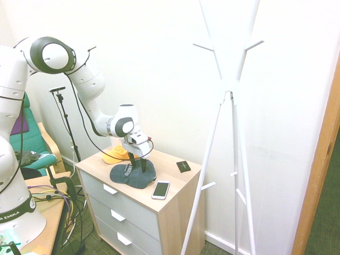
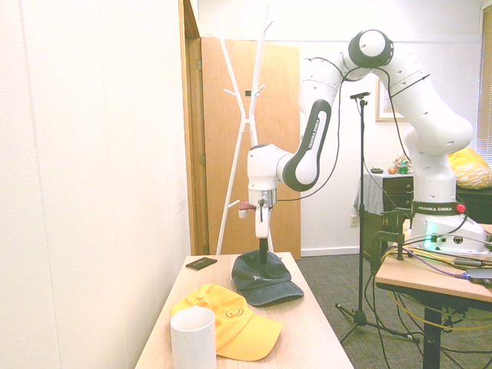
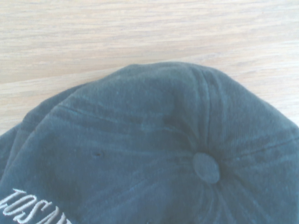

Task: Hang the cap

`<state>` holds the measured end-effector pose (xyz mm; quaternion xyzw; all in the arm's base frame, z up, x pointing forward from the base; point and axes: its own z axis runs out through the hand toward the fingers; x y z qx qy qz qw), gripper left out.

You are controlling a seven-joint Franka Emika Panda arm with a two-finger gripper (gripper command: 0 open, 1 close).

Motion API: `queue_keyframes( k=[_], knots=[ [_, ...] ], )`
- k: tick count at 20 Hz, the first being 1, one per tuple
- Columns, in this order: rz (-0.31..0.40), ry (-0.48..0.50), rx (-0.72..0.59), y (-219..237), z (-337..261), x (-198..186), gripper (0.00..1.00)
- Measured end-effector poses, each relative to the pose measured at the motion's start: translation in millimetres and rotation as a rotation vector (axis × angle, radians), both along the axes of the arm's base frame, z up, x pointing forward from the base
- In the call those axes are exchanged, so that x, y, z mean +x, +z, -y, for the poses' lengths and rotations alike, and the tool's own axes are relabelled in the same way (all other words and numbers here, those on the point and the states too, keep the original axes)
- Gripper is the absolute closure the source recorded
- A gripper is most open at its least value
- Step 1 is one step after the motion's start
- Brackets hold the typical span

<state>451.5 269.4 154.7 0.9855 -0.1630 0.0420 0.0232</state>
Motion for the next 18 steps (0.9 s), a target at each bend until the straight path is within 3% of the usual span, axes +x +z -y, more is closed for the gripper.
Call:
queue_keyframes(
  k=[18],
  knots=[
    [0.007,0.005,-0.001,4,2,-14,1.0]
  ],
)
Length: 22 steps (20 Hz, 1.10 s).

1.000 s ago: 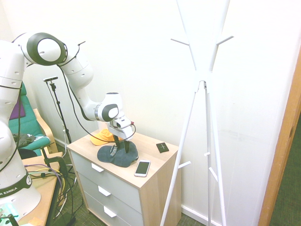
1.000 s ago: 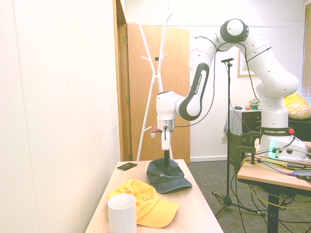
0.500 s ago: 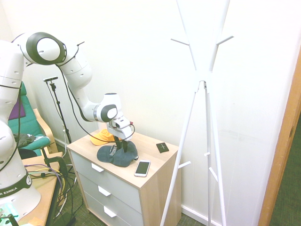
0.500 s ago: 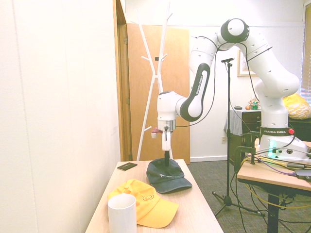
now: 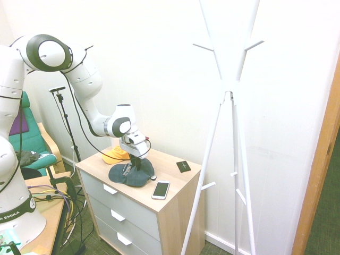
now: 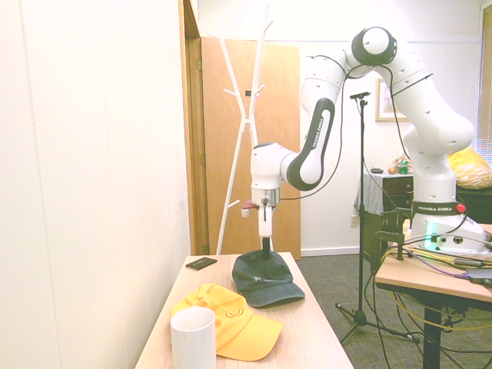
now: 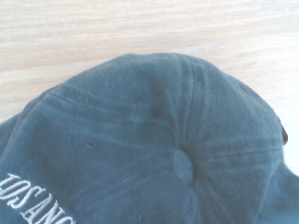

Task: Hang the cap

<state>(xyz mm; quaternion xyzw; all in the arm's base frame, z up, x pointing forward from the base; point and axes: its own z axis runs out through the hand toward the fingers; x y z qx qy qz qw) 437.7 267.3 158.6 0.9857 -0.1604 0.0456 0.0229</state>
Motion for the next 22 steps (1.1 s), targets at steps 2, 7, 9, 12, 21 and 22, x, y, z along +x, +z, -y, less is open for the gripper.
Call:
queue_keyframes(
  k=[2,7,9,12,21,22],
  knots=[
    [0.005,-0.002,0.001,3,1,0,1.0],
    [0.023,0.009,-0.005,21,-4,0,1.0],
    [0.064,0.038,-0.03,55,-11,1,1.0],
    [0.162,0.094,-0.106,137,-14,2,1.0],
    [0.478,0.092,-0.54,366,46,32,1.0],
    [0.5,0.084,-0.593,385,55,39,1.0]
  ],
)
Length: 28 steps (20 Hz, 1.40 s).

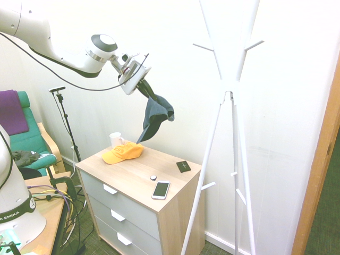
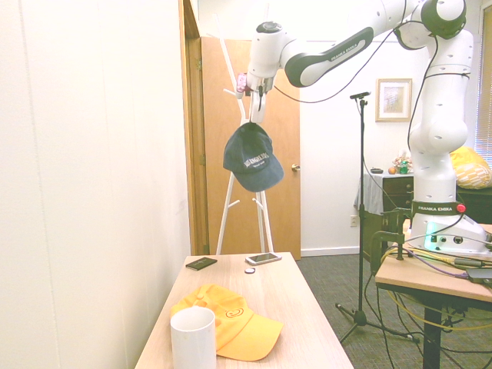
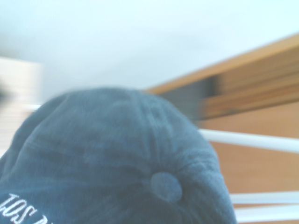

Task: Hang the cap

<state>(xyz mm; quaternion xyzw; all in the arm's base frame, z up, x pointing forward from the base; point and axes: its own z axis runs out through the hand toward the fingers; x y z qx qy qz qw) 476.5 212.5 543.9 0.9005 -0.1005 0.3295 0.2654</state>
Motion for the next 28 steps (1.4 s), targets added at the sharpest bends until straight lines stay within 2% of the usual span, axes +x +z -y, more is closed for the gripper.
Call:
queue_keyframes(
  k=[4,6,10,13,19,20,24,28],
  knots=[
    [0.142,-0.035,-0.176,90,25,17,1.0],
    [0.202,-0.053,-0.22,133,32,18,1.0],
    [0.262,-0.107,-0.247,193,58,23,1.0],
    [0.267,-0.15,-0.244,204,83,32,1.0],
    [0.233,-0.197,-0.226,185,125,54,1.0],
    [0.224,-0.203,-0.215,177,126,55,0.0],
    [0.188,-0.221,-0.197,138,125,52,0.0],
    [0.185,-0.215,-0.191,122,126,47,0.0]
  ],
)
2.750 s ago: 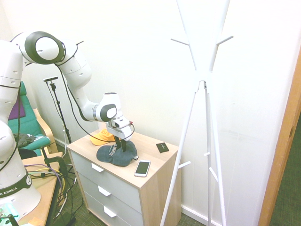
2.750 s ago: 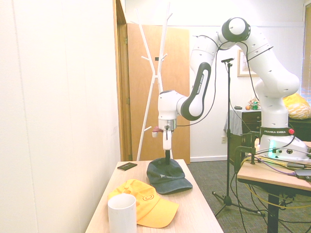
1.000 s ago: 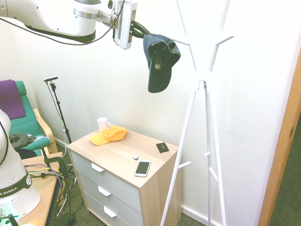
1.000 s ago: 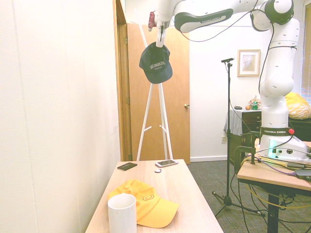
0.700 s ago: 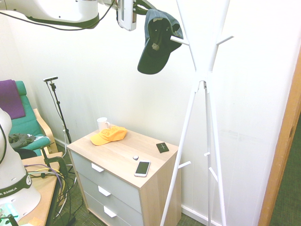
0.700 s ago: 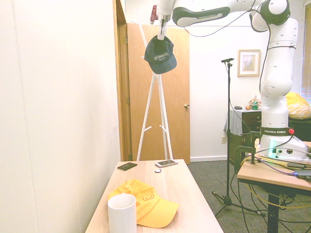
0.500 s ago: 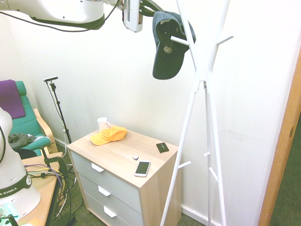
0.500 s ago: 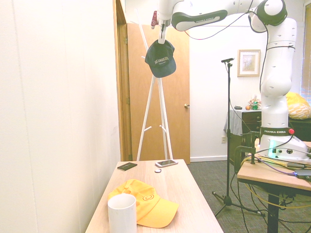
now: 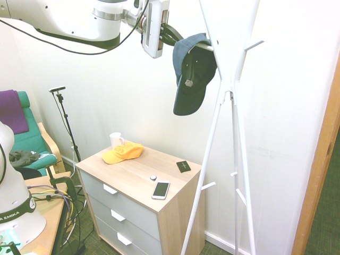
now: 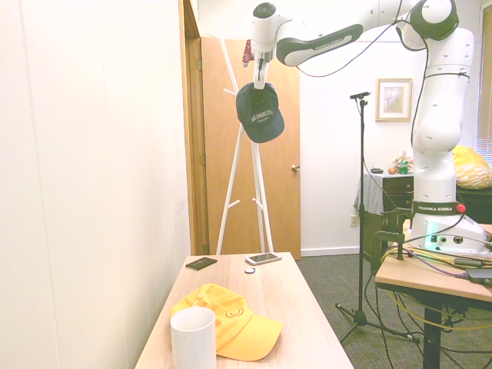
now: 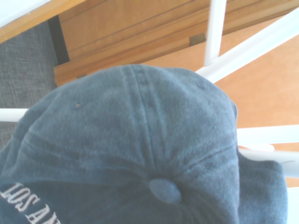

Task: Hang the cap

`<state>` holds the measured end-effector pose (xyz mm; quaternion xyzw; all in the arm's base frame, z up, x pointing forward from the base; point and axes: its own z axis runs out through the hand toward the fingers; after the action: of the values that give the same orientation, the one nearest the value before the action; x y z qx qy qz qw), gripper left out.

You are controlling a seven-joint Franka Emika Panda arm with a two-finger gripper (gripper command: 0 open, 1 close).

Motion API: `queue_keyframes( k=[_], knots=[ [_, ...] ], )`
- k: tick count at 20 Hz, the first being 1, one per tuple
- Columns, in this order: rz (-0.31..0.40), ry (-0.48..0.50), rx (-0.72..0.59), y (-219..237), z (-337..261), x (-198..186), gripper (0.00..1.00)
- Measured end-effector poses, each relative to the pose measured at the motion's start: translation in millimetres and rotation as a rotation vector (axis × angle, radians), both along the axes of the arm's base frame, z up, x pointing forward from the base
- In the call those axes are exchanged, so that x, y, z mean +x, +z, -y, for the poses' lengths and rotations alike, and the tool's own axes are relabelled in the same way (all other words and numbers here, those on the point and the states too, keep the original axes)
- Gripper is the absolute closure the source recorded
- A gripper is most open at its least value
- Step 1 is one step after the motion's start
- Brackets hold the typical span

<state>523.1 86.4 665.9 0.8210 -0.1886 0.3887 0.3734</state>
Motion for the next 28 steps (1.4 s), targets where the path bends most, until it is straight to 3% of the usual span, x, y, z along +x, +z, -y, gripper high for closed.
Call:
queue_keyframes(
  k=[18,28],
  knots=[
    [0.021,0.004,0.043,0,3,-13,0.0],
    [-0.255,-0.005,0.61,0,-54,-74,0.0]
  ],
)
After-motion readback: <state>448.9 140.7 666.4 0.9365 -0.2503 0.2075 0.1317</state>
